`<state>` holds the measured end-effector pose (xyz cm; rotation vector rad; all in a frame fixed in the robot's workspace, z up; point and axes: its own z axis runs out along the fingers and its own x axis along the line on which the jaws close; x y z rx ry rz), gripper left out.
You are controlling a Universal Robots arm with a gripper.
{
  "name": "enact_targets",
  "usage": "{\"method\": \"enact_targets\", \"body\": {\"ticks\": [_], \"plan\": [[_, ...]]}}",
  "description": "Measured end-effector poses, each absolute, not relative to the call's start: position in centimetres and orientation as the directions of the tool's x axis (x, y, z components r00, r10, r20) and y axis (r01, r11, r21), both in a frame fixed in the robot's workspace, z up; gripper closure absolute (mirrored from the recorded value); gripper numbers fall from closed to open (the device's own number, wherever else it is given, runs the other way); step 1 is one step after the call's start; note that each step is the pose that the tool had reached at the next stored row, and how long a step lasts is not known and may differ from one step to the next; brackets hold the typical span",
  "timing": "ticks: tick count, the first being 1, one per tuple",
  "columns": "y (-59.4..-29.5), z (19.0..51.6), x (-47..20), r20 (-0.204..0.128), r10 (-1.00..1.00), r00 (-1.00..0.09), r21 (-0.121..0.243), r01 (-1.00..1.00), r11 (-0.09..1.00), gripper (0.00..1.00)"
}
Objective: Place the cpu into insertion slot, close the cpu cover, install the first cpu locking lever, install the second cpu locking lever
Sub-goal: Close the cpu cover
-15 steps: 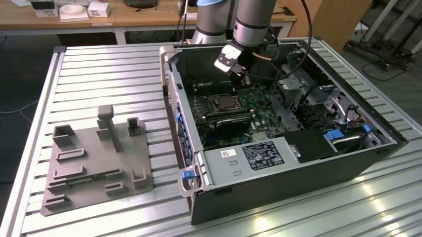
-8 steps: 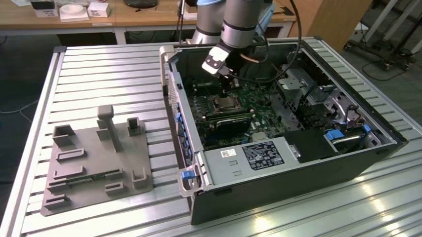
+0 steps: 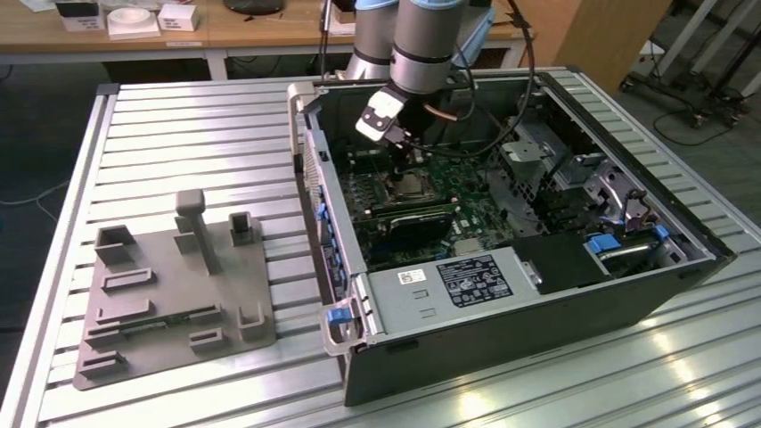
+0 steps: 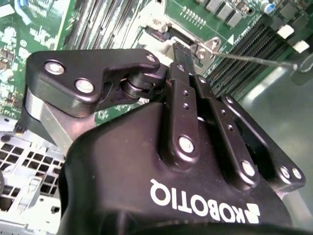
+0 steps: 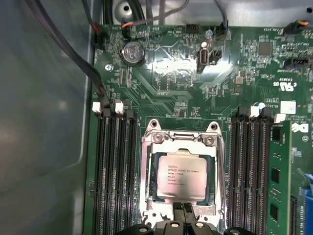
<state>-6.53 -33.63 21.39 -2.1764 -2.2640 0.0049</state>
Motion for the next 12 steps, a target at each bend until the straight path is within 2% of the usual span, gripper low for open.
{"method": "enact_targets", "body": {"ticks": [12], "plan": [[-33.6,20.0,-6.9,-0.001,0.999,-0.041,-0.003,0.999,0.041,0.90]]}}
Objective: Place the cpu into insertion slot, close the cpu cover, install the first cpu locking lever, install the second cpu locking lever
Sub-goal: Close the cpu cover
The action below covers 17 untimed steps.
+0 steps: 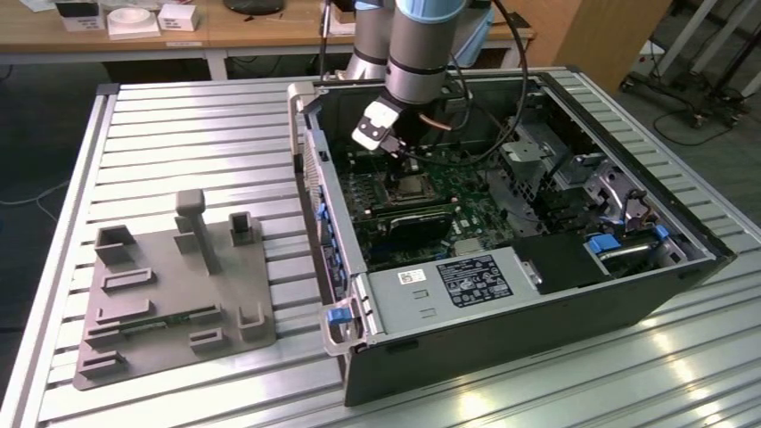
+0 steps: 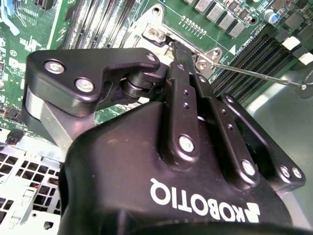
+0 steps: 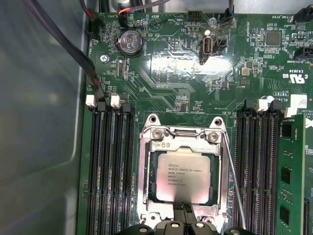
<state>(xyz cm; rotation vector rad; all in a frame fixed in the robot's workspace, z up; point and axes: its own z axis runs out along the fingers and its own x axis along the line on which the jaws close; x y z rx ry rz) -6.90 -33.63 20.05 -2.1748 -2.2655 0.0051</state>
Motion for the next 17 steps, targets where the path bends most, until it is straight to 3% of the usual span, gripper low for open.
{"method": "enact_targets", "body": {"ticks": [17], "plan": [[-33.63,20.56,-6.78,-0.001,0.999,-0.041,-0.003,0.999,0.041,0.90]]}}
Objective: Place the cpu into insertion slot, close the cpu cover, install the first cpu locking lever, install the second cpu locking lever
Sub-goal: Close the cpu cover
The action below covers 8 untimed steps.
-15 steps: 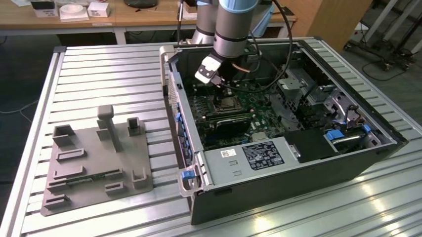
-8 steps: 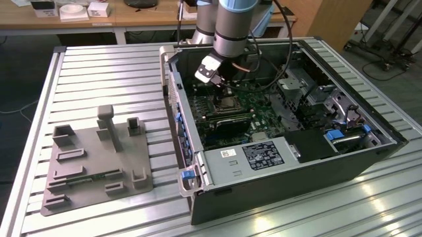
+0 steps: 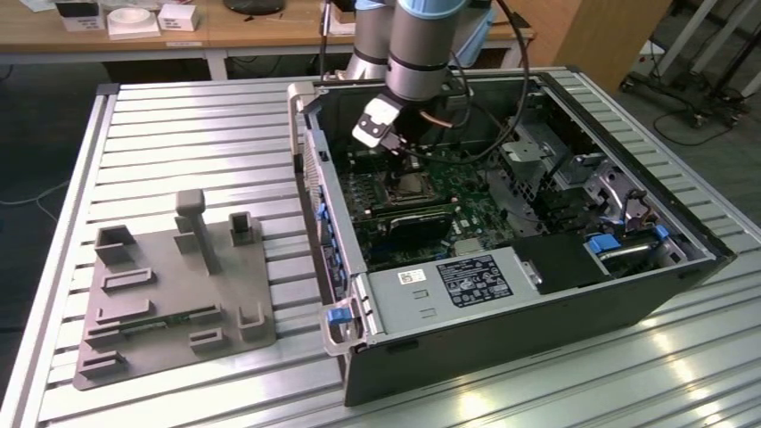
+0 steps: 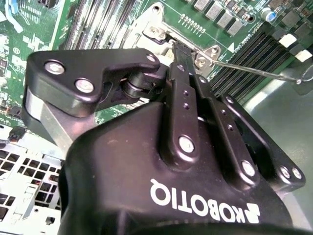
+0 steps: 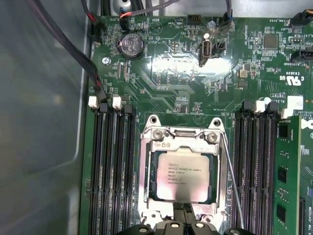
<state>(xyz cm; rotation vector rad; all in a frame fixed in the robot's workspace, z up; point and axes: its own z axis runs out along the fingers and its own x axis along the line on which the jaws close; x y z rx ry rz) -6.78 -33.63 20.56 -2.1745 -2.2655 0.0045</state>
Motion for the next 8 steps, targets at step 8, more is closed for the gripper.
{"method": "enact_targets", "body": {"ticks": [8], "plan": [[-33.6,20.6,-4.9,-0.001,0.999,-0.041,-0.003,0.999,0.041,0.90]]}}
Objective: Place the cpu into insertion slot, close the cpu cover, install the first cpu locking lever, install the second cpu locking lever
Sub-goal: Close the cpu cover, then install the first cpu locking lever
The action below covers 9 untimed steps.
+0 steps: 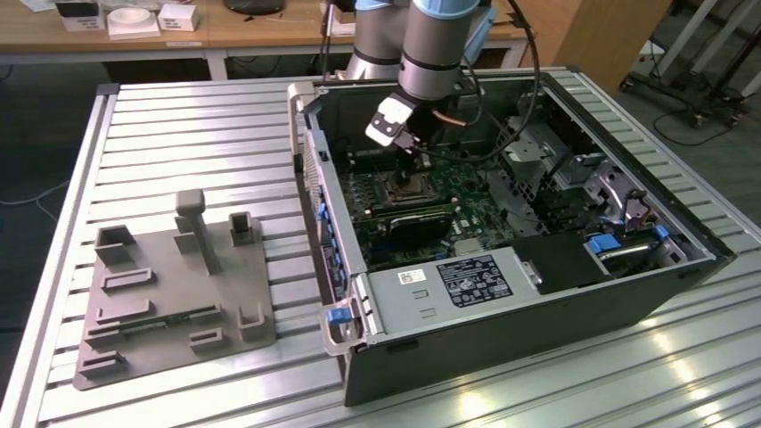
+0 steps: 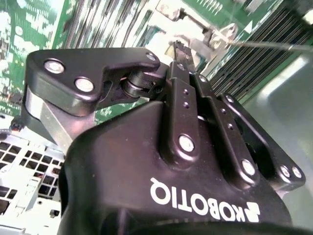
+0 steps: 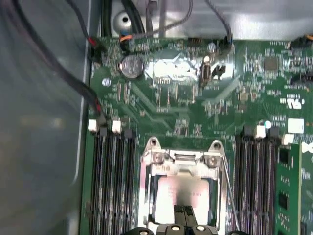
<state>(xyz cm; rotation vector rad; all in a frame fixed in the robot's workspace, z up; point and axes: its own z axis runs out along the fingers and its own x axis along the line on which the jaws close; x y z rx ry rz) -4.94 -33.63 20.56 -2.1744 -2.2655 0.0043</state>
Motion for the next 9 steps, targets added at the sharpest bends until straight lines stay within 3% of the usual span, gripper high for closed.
{"method": "enact_targets", "body": {"ticks": [9], "plan": [[-33.63,20.56,-4.55,-0.001,0.999,-0.041,-0.003,0.999,0.041,0.90]]}}
